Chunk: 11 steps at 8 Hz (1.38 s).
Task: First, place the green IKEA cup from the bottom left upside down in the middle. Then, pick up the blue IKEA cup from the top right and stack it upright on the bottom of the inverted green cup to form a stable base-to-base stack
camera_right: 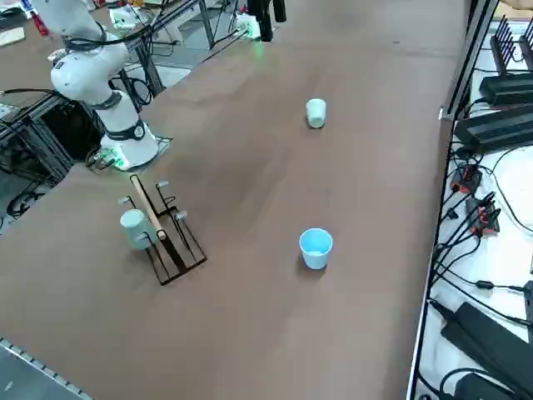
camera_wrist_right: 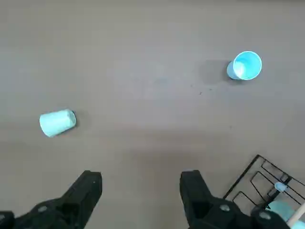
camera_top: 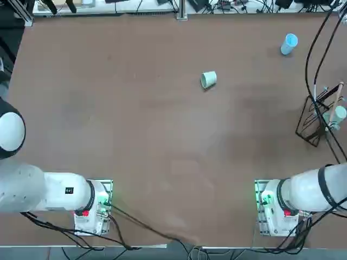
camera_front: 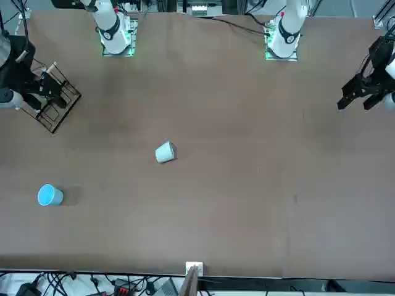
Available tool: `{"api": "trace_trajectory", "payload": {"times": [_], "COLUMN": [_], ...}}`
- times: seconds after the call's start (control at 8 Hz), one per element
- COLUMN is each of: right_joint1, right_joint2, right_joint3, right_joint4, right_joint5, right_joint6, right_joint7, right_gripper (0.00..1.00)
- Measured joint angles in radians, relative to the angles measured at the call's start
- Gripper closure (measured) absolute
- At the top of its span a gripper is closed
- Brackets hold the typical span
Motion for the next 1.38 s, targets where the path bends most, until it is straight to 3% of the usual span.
{"api": "trace_trajectory", "payload": {"times": [0.62,1.0,1.38], "right_joint1": [0.008,0.119,0.210], "right_joint2": [0.012,0.085,0.171], "right_joint3": [0.015,0.030,0.032], "right_joint4": [0.001,-0.006,-0.070], "right_joint5": [0.000,0.000,0.000], "right_joint6": [0.001,0.010,0.167], "right_joint7": [-0.005,-0.025,-0.266], "right_gripper": [0.00,0.00,0.00]}}
